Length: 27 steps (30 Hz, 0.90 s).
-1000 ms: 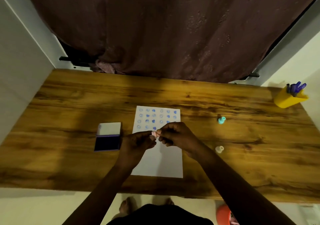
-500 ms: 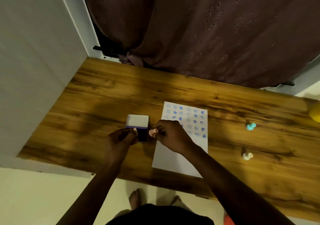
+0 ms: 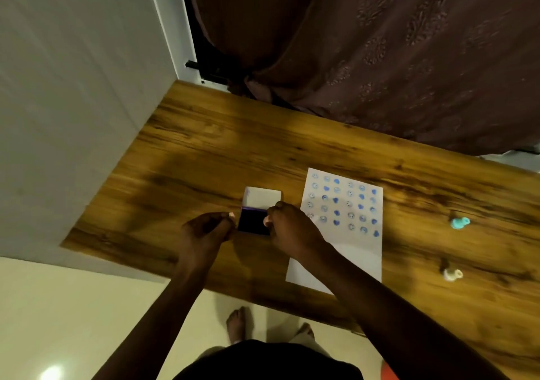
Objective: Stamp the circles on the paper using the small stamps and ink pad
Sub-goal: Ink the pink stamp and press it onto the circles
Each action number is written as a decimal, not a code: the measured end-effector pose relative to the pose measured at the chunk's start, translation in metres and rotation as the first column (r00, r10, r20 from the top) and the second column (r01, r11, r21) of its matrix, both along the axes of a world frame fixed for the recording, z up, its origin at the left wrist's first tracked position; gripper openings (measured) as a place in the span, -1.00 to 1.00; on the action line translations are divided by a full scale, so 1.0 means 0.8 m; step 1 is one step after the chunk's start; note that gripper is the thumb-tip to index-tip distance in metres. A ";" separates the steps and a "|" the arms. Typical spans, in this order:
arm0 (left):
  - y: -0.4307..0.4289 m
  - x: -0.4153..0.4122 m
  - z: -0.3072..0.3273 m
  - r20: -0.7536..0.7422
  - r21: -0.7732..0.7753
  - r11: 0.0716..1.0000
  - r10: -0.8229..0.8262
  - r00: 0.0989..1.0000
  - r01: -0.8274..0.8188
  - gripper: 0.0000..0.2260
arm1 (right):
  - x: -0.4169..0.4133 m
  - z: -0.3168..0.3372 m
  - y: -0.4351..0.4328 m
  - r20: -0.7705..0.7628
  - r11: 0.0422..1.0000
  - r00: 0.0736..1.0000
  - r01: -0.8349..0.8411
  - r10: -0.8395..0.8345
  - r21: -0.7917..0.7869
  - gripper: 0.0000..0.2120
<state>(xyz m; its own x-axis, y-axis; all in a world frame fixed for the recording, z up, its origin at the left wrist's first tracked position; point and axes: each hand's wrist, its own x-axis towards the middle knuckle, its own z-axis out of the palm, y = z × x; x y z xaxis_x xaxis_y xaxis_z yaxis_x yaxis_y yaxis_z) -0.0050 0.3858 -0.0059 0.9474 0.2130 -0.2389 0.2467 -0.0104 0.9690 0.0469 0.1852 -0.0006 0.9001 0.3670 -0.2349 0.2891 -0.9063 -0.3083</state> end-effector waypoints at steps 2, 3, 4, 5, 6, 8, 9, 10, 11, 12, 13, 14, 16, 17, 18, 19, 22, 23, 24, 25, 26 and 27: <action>0.000 0.001 0.001 0.005 -0.003 1.000 -0.013 1.000 0.013 -0.84 | -0.004 -0.003 0.004 -0.005 0.999 1.000 0.005 -0.005 -0.040 -0.70; 0.001 0.002 0.000 0.002 -0.010 1.000 -0.013 1.000 0.013 -0.76 | -0.005 -0.004 0.006 -0.003 0.998 1.000 0.005 -0.005 -0.060 -0.69; 0.002 0.004 0.000 -0.004 -0.014 1.000 -0.015 1.000 0.015 -0.71 | -0.006 -0.006 0.008 -0.001 0.997 1.000 0.010 -0.010 -0.073 -0.68; 0.003 0.006 -0.002 -0.008 -0.016 1.000 -0.022 1.000 0.022 -0.70 | -0.007 -0.007 0.010 0.000 0.997 1.000 0.020 -0.020 -0.076 -0.67; 0.004 0.008 -0.003 -0.010 -0.014 0.999 -0.033 0.999 0.033 -0.70 | -0.009 -0.008 0.012 0.000 0.997 0.999 0.034 -0.034 -0.074 -0.67; 0.006 0.010 -0.005 -0.009 -0.019 0.999 -0.045 0.999 0.045 -0.74 | -0.010 -0.007 0.015 0.000 0.996 0.999 0.049 -0.049 -0.074 -0.65; 0.006 0.011 -0.005 -0.013 -0.021 0.999 -0.046 0.999 0.045 -0.76 | -0.009 -0.007 0.017 0.000 0.996 0.999 0.050 -0.050 -0.079 -0.65; 0.007 0.011 -0.005 -0.018 -0.022 0.998 -0.051 0.999 0.050 -0.79 | -0.009 -0.007 0.018 -0.001 0.995 0.999 0.054 -0.054 -0.081 -0.66; 0.006 0.012 -0.004 -0.021 -0.027 0.998 -0.060 0.998 0.060 -0.82 | -0.009 -0.007 0.018 -0.006 0.995 0.998 0.062 -0.063 -0.081 -0.66; 0.004 0.012 -0.003 -0.021 -0.036 0.997 -0.070 0.997 0.069 -0.86 | -0.007 -0.005 0.018 -0.016 0.994 0.997 0.073 -0.074 -0.078 -0.67; 0.002 0.012 -0.002 -0.019 -0.046 0.996 -0.075 0.997 0.074 -0.90 | -0.007 -0.003 0.018 -0.027 0.994 0.996 0.083 -0.085 -0.070 -0.68; 0.000 0.011 0.000 -0.016 -0.051 0.996 -0.073 0.997 0.073 -0.91 | -0.005 -0.001 0.017 -0.038 0.994 0.994 0.096 -0.098 -0.057 -0.68; -0.005 0.009 0.005 -0.021 -0.047 0.996 -0.076 0.997 0.075 -0.91 | -0.001 0.003 0.016 -0.065 0.990 0.988 0.143 -0.143 -0.012 -0.68; -0.006 0.008 0.005 -0.023 -0.045 0.996 -0.084 0.996 0.082 -0.90 | 0.002 0.006 0.014 -0.080 0.986 0.983 0.165 -0.164 0.012 -0.67; -0.009 0.007 0.005 -0.022 -0.041 0.995 -0.096 0.995 0.095 -0.89 | 0.006 0.008 0.011 -0.091 0.982 0.979 0.187 -0.183 0.038 -0.67; -0.012 0.006 0.005 -0.022 -0.039 0.994 -0.106 0.994 0.105 -0.88 | 0.010 0.010 0.007 -0.106 0.975 0.973 0.211 -0.203 0.068 -0.68; -0.021 0.004 0.004 -0.017 -0.031 0.991 -0.128 0.992 0.127 -0.85 | 0.018 0.018 -0.009 -0.163 0.930 0.946 0.310 -0.281 0.198 -0.73; -0.026 0.003 0.004 -0.014 -0.028 0.990 -0.140 0.990 0.140 -0.84 | 0.017 0.021 -0.016 -0.180 0.901 0.934 0.348 -0.309 0.260 -0.74; -0.032 0.002 0.003 -0.015 -0.027 0.988 -0.153 0.988 0.153 -0.83 | 0.015 0.024 -0.023 -0.199 0.863 0.920 0.387 -0.337 0.326 -0.75; -0.039 0.001 0.003 -0.020 -0.028 0.986 -0.165 0.986 0.164 -0.83 | 0.011 0.028 -0.033 -0.223 0.818 0.904 0.426 -0.365 0.387 -0.74; -0.047 0.000 0.003 -0.029 -0.038 0.984 -0.176 0.984 0.175 -0.85 | 0.005 0.031 -0.045 -0.257 0.767 0.884 0.467 -0.391 0.440 -0.73; -0.054 0.000 0.003 -0.036 -0.052 0.981 -0.189 0.981 0.187 -0.87 | -0.002 0.034 -0.056 -0.307 0.705 0.858 0.514 -0.412 0.489 -0.72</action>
<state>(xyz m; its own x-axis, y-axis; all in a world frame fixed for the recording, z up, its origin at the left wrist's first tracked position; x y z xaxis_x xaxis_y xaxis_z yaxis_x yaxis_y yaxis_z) -0.0052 0.3423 -0.0032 0.9588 0.0191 -0.2836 0.2839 -0.0135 0.9588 0.0454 0.1407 0.0264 0.9570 0.0233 -0.2893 -0.2227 -0.5803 -0.7834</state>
